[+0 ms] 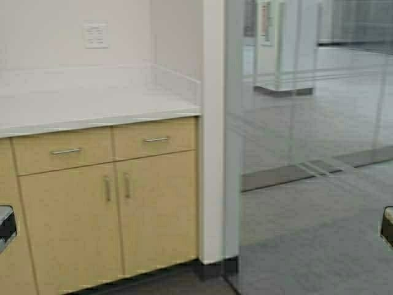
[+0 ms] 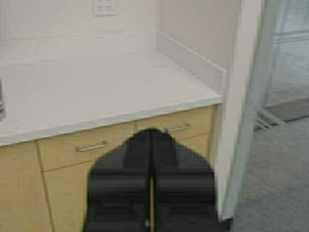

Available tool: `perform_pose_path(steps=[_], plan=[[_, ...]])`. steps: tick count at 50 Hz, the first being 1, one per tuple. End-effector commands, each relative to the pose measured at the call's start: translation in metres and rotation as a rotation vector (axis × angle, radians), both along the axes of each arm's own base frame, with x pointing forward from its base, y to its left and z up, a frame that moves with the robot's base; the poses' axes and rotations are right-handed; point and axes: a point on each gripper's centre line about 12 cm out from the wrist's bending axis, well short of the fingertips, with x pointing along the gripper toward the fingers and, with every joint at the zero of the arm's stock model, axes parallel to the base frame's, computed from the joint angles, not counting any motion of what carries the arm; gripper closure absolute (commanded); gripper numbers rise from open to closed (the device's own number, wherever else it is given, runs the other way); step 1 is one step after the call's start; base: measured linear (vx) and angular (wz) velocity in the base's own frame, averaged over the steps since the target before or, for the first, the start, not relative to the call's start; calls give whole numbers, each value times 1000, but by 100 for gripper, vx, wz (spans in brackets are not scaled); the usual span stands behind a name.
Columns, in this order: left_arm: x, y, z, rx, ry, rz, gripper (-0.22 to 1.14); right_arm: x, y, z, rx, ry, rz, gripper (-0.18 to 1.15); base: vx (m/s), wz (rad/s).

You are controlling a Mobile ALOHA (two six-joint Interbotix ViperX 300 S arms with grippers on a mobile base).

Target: Get the cloth and wipe up the spill under the wine glass

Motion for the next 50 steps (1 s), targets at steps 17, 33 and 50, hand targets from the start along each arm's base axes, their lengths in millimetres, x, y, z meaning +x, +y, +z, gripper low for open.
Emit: perform_pose_path(steps=[17,33,50], plan=[[-13,0,3,-28,-50,-1,89,1,15,9,-11,-22,74,92,36,37],[-14,0,-2,-25,-32,-2,89,1,19,8,-19,-19,94,92,35,36],[-13,0,-7,-23,-4,-2,89,0,22,5,-26,-14,111,92,35,41]])
